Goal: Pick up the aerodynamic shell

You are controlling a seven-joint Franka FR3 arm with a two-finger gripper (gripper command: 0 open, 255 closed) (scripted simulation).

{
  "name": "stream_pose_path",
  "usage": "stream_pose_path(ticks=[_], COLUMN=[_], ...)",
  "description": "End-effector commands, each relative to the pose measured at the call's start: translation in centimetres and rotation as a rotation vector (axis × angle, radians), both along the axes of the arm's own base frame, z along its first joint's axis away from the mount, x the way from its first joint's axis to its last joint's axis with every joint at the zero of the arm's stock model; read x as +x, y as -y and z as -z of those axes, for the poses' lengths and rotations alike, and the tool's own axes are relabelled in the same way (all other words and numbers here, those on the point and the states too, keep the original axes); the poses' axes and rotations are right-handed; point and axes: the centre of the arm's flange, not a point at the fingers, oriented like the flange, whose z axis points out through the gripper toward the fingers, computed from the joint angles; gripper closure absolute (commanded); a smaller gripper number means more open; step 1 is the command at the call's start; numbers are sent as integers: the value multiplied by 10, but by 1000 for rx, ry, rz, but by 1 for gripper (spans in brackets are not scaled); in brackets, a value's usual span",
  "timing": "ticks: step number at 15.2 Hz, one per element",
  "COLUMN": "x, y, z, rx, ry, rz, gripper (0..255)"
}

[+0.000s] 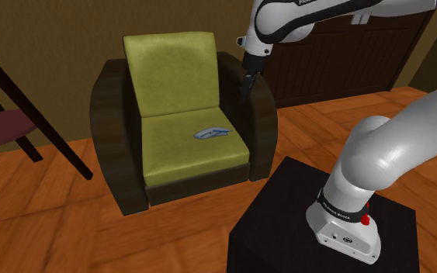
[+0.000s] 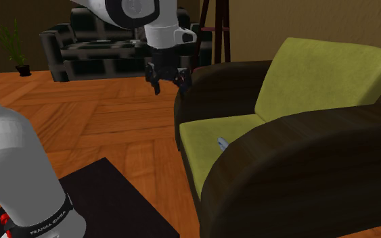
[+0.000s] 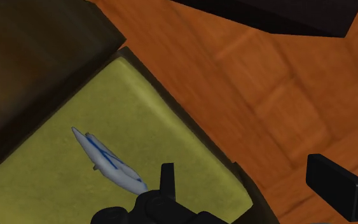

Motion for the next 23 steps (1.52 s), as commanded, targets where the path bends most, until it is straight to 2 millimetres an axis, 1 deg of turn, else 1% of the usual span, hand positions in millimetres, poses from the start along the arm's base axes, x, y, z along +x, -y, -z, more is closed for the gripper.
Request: stream_pose_path(ticks=[1, 12, 23], x=[16, 98, 189], y=[14, 73, 122], z=[20, 124, 227], rx=[2, 18, 34], ry=[8, 38, 69], rz=[-16, -102, -188], gripper=[0, 0, 0])
